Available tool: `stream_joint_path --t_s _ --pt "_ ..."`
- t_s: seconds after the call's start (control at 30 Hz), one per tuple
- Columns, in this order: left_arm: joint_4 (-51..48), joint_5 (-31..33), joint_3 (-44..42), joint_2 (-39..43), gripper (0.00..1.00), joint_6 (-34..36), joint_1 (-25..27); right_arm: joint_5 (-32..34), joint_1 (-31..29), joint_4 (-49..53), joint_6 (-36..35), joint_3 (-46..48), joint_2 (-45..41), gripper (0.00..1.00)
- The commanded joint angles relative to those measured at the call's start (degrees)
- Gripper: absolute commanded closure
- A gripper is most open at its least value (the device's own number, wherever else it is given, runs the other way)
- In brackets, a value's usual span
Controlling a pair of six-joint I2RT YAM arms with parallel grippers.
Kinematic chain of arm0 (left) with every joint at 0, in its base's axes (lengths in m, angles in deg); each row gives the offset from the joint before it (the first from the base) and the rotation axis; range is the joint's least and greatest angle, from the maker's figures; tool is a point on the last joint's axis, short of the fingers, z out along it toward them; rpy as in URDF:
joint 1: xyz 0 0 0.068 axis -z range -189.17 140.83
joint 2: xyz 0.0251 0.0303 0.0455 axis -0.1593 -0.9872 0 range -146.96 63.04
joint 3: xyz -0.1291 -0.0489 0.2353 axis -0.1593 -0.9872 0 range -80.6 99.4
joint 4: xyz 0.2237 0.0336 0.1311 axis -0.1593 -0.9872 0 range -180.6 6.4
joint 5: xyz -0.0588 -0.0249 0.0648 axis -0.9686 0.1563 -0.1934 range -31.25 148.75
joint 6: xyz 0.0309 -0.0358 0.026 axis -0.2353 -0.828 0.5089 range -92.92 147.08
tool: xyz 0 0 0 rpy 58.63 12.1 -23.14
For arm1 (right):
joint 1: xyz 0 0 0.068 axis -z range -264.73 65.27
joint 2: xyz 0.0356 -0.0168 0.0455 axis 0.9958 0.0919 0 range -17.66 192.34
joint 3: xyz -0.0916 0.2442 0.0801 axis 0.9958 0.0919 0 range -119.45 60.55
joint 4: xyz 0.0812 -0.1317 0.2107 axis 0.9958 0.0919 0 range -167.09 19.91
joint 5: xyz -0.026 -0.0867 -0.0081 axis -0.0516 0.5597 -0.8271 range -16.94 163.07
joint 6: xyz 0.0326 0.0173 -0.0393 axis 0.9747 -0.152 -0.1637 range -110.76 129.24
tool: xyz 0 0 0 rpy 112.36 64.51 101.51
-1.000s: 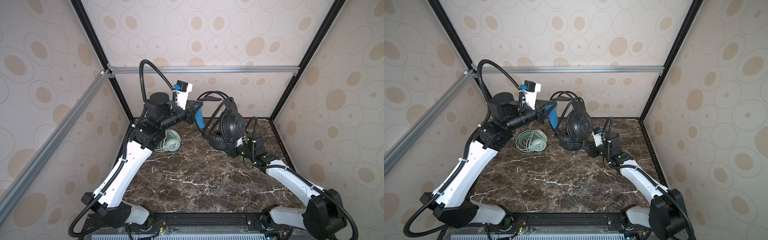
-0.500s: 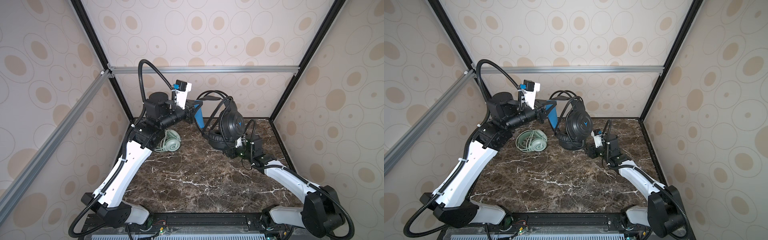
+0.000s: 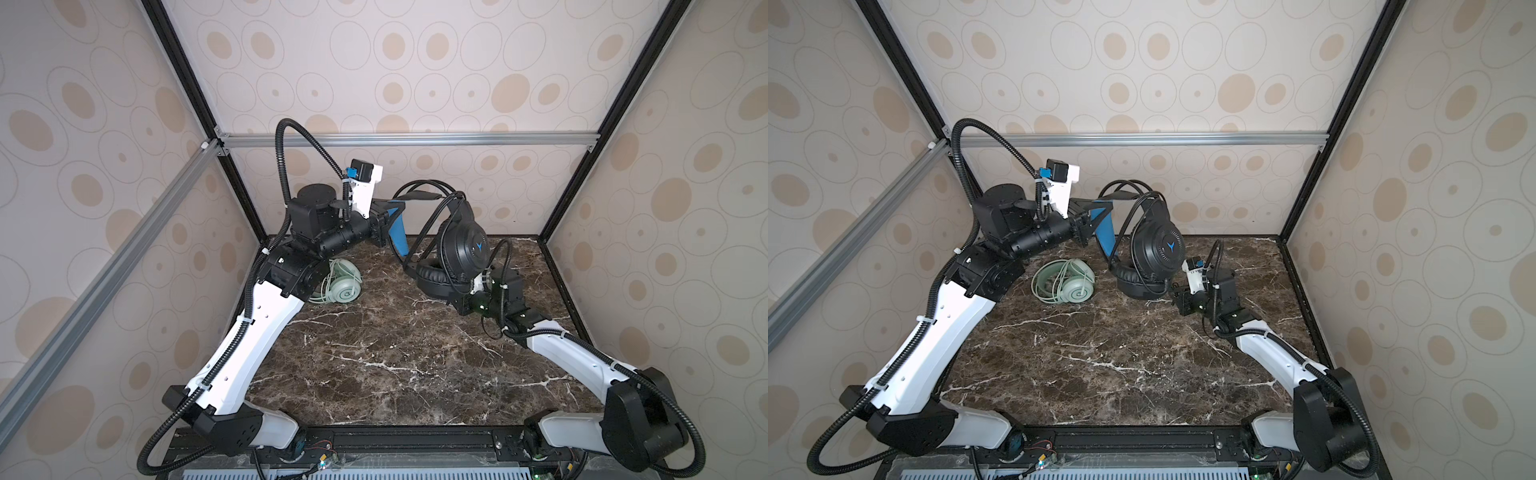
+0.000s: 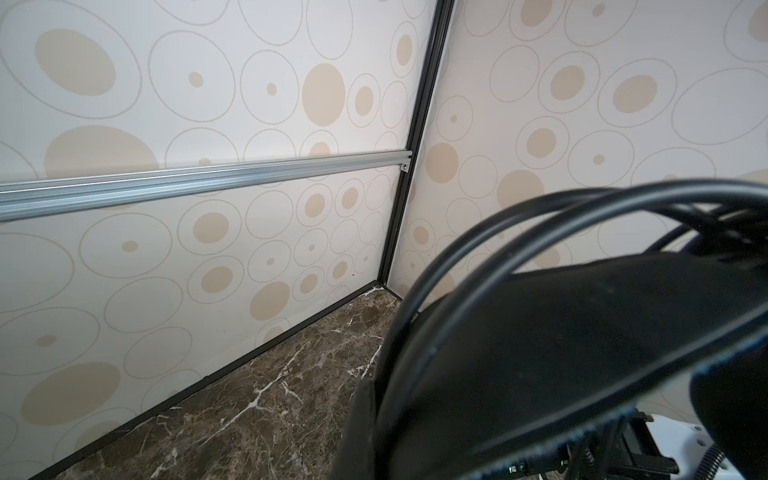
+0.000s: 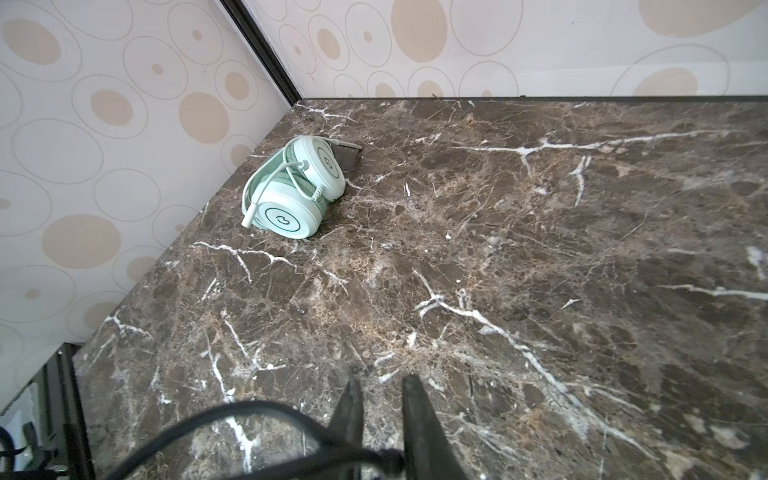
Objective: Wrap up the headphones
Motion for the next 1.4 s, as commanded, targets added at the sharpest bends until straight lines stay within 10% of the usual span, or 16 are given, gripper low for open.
stream_joint_path --t_s 0.0,0.73,1.37 --pt "5.1 0.0 3.8 1.0 1.00 -3.7 -0.6 -0.7 0.4 -0.5 -0.2 0.6 0.2 0.88" --pt "14.4 12.8 1.1 -1.1 1.00 -18.8 -0.7 2.9 -2.0 1.3 -0.9 2.5 -0.4 1.00" --pt "18.7 20.2 2.9 -7.9 1.00 -32.7 -0.7 20.0 -14.5 4.7 -0.7 3.4 -0.5 1.00"
